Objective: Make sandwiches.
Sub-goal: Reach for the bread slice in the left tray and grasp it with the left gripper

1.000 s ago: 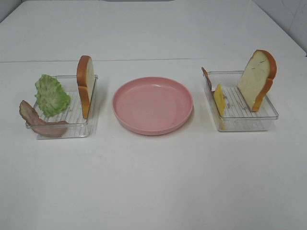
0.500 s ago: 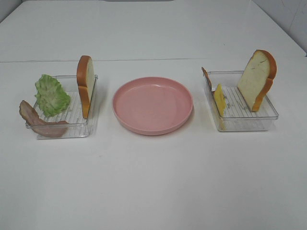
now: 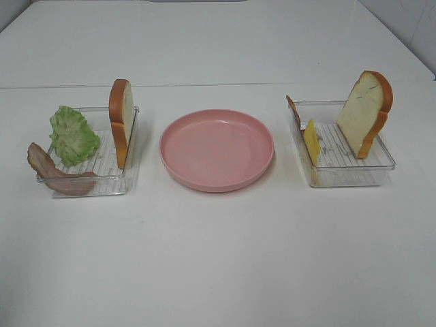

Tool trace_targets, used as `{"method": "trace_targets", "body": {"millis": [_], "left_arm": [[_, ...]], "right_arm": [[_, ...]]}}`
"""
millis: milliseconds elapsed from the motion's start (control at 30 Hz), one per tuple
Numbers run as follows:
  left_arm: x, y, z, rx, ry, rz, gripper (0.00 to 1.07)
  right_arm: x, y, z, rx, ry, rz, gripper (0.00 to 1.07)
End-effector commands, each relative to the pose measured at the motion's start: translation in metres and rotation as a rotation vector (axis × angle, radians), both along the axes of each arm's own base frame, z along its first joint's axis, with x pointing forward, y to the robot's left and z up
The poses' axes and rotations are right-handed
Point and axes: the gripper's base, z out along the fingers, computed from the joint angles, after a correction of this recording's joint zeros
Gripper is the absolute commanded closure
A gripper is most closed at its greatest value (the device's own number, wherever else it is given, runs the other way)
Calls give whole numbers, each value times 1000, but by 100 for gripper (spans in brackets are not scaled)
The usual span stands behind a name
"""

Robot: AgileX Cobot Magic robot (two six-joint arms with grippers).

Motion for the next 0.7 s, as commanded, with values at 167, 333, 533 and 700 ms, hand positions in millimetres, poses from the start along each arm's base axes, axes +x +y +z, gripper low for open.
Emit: {"method": "trace_targets", "body": {"millis": [167,333,533,700], "left_arm": [[143,7,34,4,226,-35,5],[195,2,28,8,262,-68,5],[260,-41,-3,-2,343,-158,5],[288,-88,-33,-8,407,-223,5]], "right_arm": [[-3,-1,-1,-9,-37,-1,32],[-3,-1,-1,-9,-37,-1,32],[-3,-1,-1,-9,-37,-1,32],[-3,-1,-1,-9,-37,-1,32]]}}
